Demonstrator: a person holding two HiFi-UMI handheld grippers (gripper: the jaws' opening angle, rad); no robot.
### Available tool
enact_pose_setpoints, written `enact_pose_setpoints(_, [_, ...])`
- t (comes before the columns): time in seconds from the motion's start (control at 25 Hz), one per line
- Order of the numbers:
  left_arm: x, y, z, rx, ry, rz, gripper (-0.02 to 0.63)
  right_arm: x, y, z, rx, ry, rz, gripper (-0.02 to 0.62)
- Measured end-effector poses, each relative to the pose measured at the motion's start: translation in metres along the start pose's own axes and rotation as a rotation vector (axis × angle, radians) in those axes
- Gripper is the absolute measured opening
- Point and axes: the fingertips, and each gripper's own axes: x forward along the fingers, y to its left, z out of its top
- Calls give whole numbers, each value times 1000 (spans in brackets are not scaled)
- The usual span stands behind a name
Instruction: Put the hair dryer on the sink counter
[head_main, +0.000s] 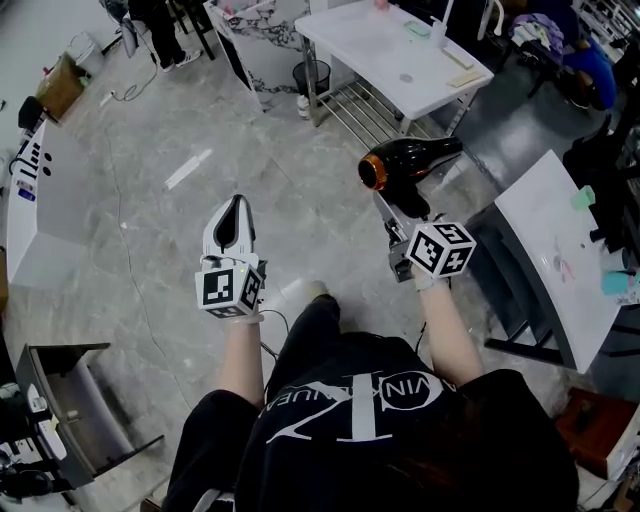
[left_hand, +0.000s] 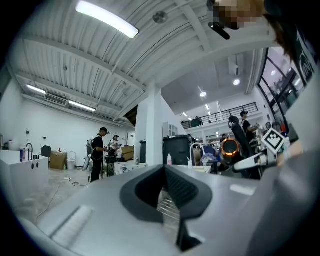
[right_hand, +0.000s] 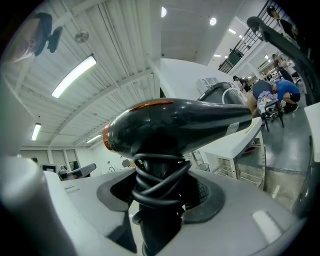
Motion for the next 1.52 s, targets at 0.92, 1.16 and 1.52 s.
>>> enact_pose_setpoints(0.92, [195, 135, -48, -73, 42, -1, 0, 213, -44, 34, 44, 13, 10, 256])
enact_pose_setpoints(1.16, [244, 189, -53, -82, 54, 11, 0, 279, -46, 41, 66, 22, 4, 256])
enact_pose_setpoints(1.52, [295, 245, -55, -73, 43, 10, 0, 354, -44, 57, 89, -17, 12, 256])
